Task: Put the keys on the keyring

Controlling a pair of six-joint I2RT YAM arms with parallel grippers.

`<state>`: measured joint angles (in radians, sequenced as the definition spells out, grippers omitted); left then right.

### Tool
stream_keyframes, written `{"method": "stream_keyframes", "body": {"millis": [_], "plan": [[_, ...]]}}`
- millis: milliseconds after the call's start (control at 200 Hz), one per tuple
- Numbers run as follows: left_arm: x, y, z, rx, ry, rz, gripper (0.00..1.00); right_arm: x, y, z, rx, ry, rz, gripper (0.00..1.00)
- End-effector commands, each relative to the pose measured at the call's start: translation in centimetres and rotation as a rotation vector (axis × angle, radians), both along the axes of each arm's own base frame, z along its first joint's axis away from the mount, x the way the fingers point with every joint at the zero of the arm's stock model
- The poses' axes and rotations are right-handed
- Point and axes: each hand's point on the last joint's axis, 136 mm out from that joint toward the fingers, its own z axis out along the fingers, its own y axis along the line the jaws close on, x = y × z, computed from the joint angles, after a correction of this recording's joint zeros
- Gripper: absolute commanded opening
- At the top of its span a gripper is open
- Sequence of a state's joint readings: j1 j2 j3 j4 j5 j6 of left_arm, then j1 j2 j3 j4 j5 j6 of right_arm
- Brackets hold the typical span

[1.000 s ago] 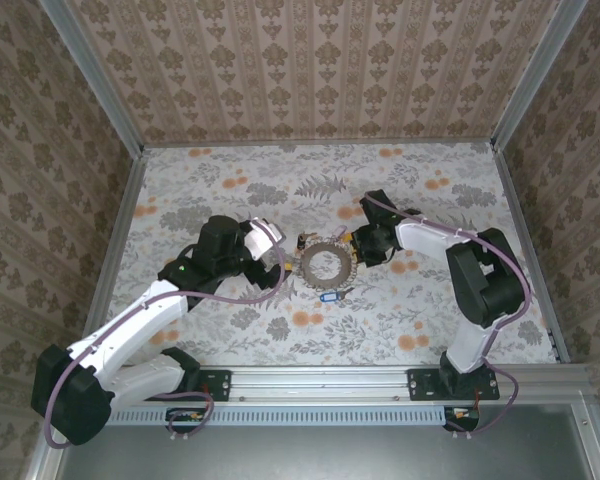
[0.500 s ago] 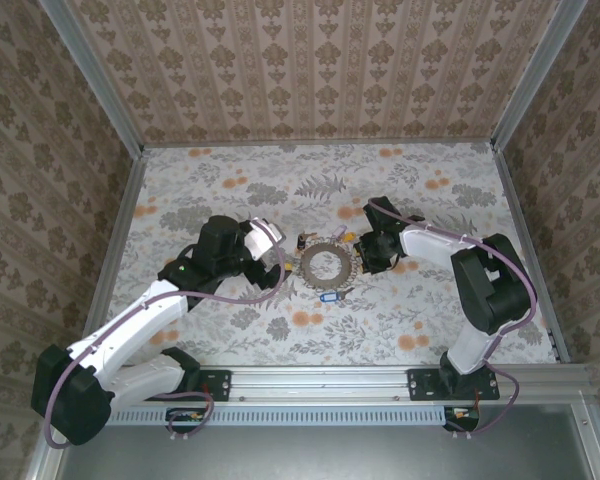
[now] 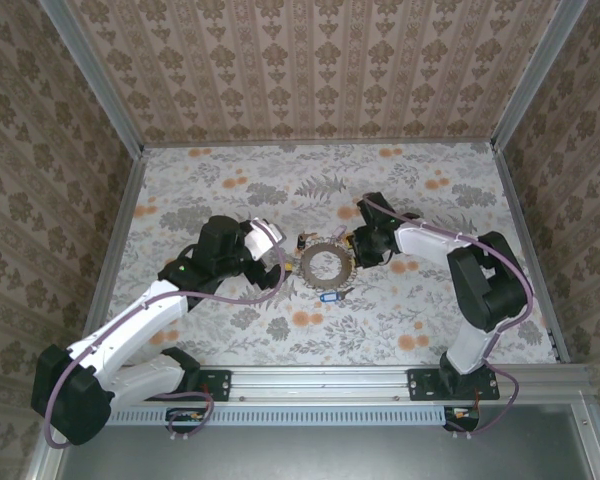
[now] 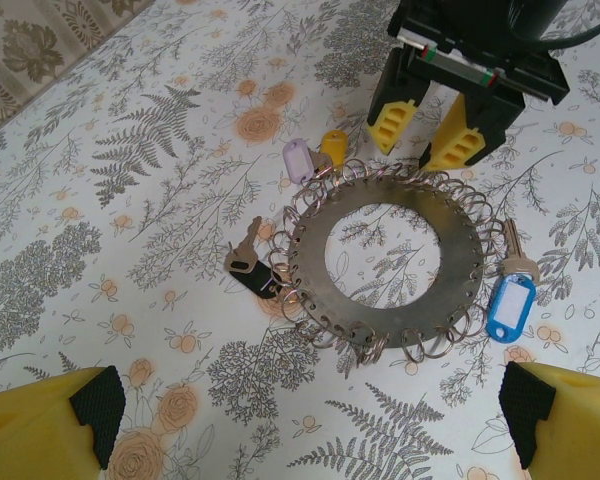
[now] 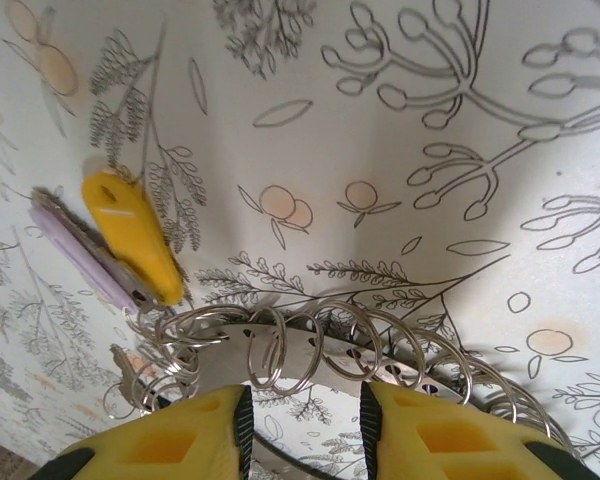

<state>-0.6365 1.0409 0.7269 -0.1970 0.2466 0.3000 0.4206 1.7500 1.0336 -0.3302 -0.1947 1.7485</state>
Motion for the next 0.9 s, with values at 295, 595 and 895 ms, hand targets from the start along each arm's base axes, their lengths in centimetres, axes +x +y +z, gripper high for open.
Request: {"method": "stream_keyframes", "body": {"millis": [295, 595, 895], "plan": [[-0.1, -0.2, 0.5, 0.016, -0.022, -0.015, 1.00, 0.3, 0.4, -0.9, 0.062, 0.136, -0.193, 0.21], [-0.1, -0.2, 0.1, 0.025, -0.012, -0.017, 1.00, 0.0, -0.4, -1.3, 0.042, 0.146, -0.203, 0.08], [-0.1, -0.2, 0.0, 0.027, -0.008, -0.016, 1.00, 0.7, 0.1, -0.9, 0.074, 0.137, -0.233, 0.30]]}}
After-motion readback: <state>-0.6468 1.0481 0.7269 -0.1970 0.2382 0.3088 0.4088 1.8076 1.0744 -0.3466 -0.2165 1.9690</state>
